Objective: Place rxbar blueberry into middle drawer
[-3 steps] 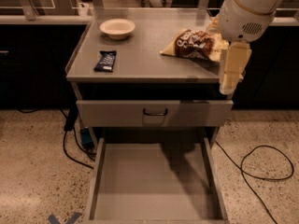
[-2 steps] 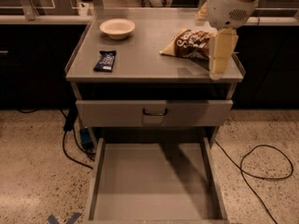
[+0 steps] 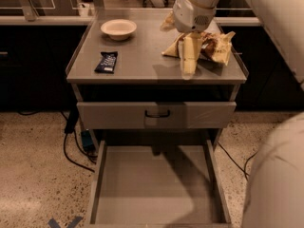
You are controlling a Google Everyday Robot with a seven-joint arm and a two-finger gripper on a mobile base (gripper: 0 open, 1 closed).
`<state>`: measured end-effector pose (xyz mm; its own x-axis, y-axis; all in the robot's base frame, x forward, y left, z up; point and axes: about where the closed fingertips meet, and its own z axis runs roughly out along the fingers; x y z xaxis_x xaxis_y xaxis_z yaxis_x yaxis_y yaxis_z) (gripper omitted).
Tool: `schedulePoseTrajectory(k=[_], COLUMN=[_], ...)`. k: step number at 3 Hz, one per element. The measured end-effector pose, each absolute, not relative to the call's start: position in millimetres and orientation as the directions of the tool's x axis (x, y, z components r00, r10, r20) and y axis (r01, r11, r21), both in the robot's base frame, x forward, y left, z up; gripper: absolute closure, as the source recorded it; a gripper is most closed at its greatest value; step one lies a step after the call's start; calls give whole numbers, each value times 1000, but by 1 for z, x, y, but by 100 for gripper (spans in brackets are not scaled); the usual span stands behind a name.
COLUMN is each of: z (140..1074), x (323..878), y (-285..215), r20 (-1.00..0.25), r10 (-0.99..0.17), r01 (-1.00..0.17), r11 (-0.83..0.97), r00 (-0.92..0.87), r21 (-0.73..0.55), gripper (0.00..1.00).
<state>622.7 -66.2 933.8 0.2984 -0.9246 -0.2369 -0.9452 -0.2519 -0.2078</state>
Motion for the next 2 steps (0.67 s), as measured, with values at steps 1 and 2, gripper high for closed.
schedulePoseTrajectory(k=[1, 2], z=[920, 920], x=[636, 637], y=[-28, -28], r20=[-324, -324], r10=[-869, -869], r01=[-924, -924], r11=[-318, -319], r00=[373, 374], r21=[-210, -212], gripper=[0, 0])
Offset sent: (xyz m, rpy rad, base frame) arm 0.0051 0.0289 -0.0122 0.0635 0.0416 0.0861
